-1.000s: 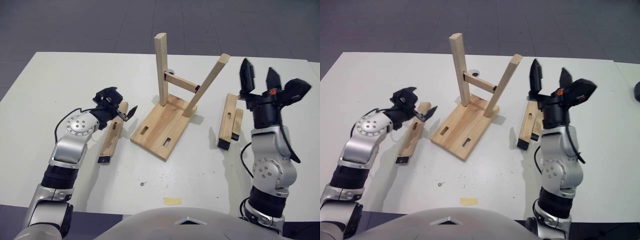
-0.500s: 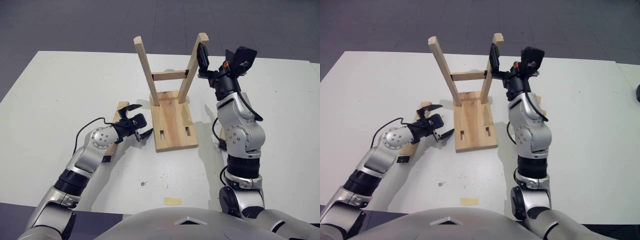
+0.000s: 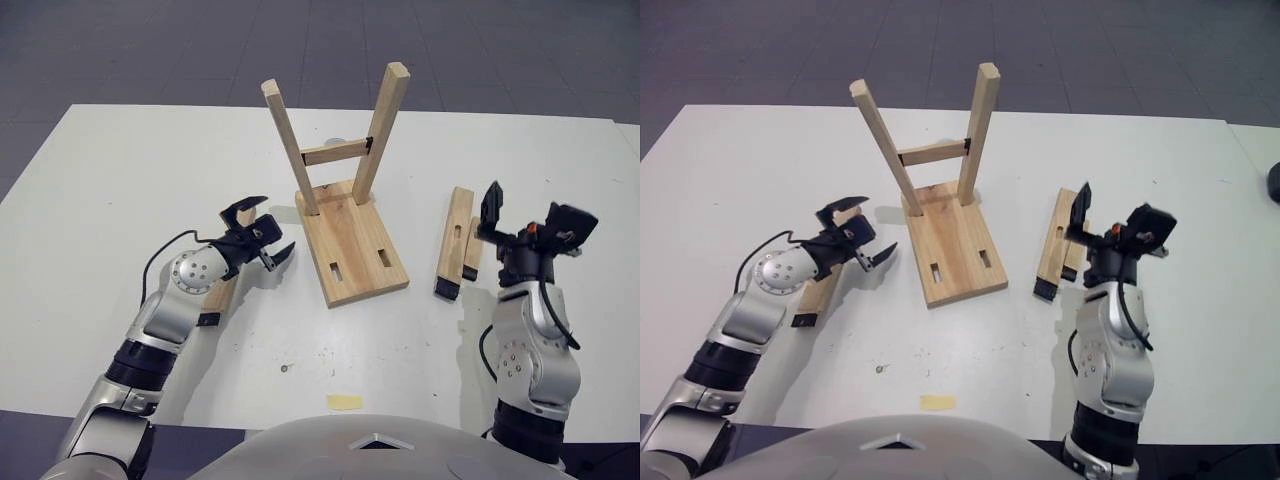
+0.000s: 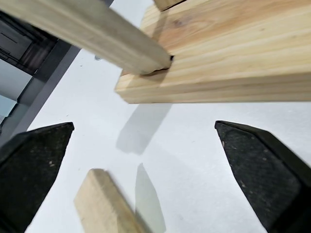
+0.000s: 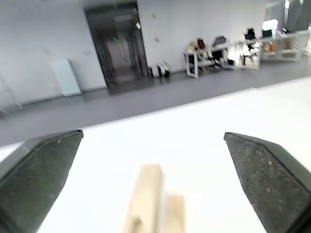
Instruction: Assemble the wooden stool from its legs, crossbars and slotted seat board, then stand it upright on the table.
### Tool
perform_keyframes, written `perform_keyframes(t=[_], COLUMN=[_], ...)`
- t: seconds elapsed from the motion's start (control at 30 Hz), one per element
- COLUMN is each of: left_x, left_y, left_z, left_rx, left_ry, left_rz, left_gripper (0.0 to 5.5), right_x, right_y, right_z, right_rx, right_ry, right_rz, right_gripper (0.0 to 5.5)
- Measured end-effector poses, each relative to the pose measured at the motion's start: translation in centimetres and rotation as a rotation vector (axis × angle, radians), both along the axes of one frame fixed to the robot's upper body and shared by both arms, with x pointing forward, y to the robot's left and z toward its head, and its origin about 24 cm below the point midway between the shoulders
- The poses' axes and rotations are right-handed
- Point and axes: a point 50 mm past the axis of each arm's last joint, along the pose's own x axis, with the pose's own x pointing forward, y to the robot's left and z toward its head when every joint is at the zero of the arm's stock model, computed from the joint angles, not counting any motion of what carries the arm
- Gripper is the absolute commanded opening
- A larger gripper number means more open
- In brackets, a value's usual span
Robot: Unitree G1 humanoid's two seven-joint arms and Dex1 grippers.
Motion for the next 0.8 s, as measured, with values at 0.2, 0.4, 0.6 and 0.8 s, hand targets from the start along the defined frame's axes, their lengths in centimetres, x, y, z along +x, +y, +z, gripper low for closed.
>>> perform_keyframes(t=[0.2,0.4,0.6,0.8], left_x=[0.0,-0.2,-0.3,-0.4], left_y=[0.5,0.9,0.5,0.4], left_z=[-0.1,-0.6,-0.8,-0.9], left_rx=[0.011,0.024,0.022,0.027], left_ry=[0.015,0.038,0.043,0.048], left_rz=[0.007,0.009,-0.001,-0.005], left_gripper=[5.4,5.4,5.4,5.4], right_x=[-1.0,-2.1,-1.7,-1.5], right_y=[0.4,-0.4,-0.7,-0.4], right_z=[-2.4,-4.4,-5.0,-5.0], right_rx=[0.022,0.054,0.045,0.035], right_ry=[0.152,0.263,0.33,0.342], right_rz=[-0.032,-0.085,-0.017,0.024], right_gripper=[5.39,5.39,5.39,5.39])
